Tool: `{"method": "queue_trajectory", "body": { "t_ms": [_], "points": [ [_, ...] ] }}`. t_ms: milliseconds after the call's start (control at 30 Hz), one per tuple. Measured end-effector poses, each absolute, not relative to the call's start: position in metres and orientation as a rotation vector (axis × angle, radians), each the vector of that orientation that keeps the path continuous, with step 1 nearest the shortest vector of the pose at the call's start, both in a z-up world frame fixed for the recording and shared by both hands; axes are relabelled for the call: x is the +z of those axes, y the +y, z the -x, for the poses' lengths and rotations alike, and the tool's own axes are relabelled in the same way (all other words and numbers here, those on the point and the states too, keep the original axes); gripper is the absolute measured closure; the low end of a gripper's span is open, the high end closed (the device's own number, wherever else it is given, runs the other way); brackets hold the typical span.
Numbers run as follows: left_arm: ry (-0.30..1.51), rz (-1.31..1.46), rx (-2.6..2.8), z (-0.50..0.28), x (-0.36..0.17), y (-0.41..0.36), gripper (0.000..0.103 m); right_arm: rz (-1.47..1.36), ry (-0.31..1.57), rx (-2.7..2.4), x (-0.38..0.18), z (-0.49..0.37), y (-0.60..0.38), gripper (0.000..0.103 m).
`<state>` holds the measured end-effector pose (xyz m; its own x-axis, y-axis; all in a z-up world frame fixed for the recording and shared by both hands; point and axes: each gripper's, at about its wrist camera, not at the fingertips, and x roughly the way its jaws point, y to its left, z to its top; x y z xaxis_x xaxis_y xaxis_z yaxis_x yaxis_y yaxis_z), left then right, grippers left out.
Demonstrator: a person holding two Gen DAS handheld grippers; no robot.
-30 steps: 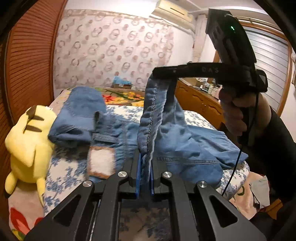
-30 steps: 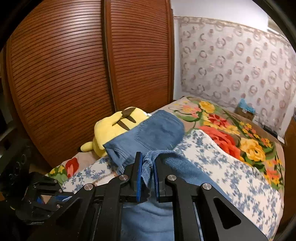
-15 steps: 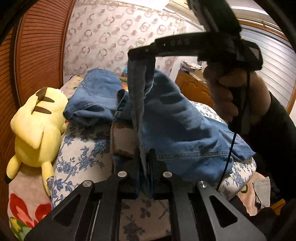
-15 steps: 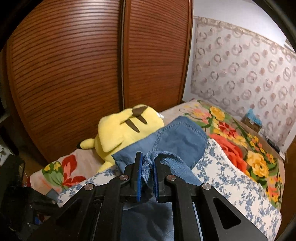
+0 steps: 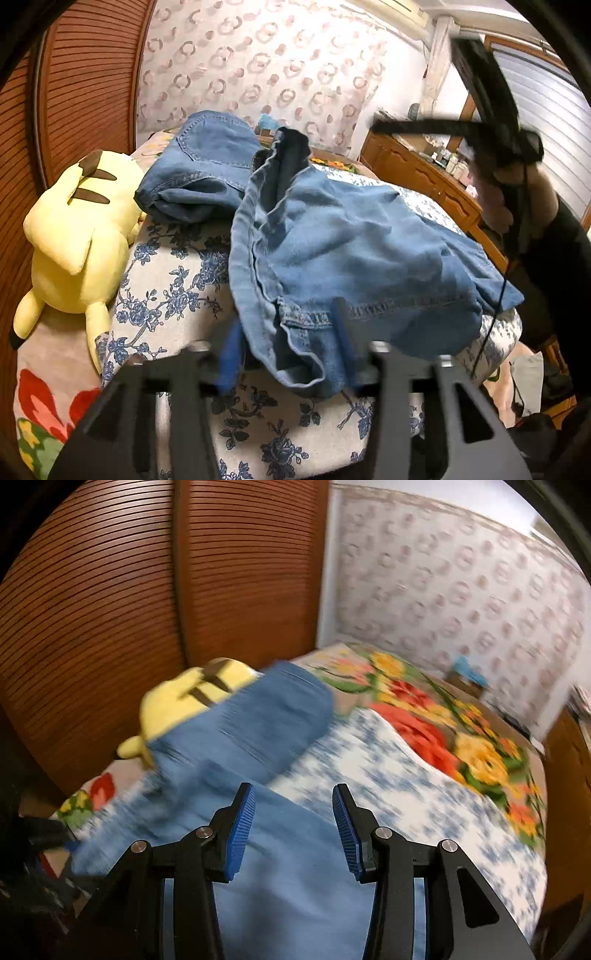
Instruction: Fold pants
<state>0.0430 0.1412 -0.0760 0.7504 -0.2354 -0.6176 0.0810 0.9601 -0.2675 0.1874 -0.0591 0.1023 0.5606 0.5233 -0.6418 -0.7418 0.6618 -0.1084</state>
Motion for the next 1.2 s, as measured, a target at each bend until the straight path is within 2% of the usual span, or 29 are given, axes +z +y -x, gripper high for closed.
{"method": "queue_trajectory", "body": {
  "t_ms": [33, 100, 267, 500, 600, 667, 700, 800, 967, 1000, 1033, 1200],
  "points": [
    [0.700, 0.228, -0.168, -0.043, -0.076, 0.141, 0.040, 0.388, 0.623, 0.746, 0.100, -0.190, -0.070, 0.058],
    [0.696, 0.225, -0.164, -0.044, -0.075, 0.139, 0.034, 0.368, 0.645, 0.699, 0.093, -0.198, -0.094, 0.058],
    [0.693, 0.224, -0.144, -0.050, -0.078, 0.139, 0.033, 0.297, 0.742, 0.618, 0.068, -0.219, -0.135, 0.058],
    [0.705, 0.208, -0.121, -0.055, -0.082, 0.136, 0.033, 0.218, 0.853, 0.604, 0.031, -0.252, -0.132, 0.059],
    [0.710, 0.199, -0.119, -0.056, -0.083, 0.135, 0.033, 0.159, 0.885, 0.618, 0.025, -0.267, -0.127, 0.069],
    [0.713, 0.195, -0.117, -0.056, -0.084, 0.133, 0.033, 0.121, 0.897, 0.634, 0.027, -0.276, -0.125, 0.079],
    [0.713, 0.195, -0.116, -0.056, -0.085, 0.134, 0.033, 0.103, 0.899, 0.647, 0.029, -0.281, -0.123, 0.091],
    [0.717, 0.196, -0.115, -0.057, -0.087, 0.133, 0.033, 0.100, 0.849, 0.661, 0.038, -0.284, -0.117, 0.097],
    [0.718, 0.198, -0.113, -0.056, -0.088, 0.134, 0.033, 0.105, 0.663, 0.618, 0.063, -0.260, -0.122, 0.096],
    [0.717, 0.199, -0.111, -0.056, -0.089, 0.134, 0.033, 0.119, 0.648, 0.582, 0.065, -0.256, -0.123, 0.092],
    [0.717, 0.201, -0.109, -0.056, -0.089, 0.135, 0.033, 0.131, 0.647, 0.558, 0.064, -0.253, -0.123, 0.082],
    [0.708, 0.205, -0.101, -0.055, -0.087, 0.139, 0.033, 0.194, 0.648, 0.531, 0.063, -0.240, -0.135, 0.070]
  ]
}}
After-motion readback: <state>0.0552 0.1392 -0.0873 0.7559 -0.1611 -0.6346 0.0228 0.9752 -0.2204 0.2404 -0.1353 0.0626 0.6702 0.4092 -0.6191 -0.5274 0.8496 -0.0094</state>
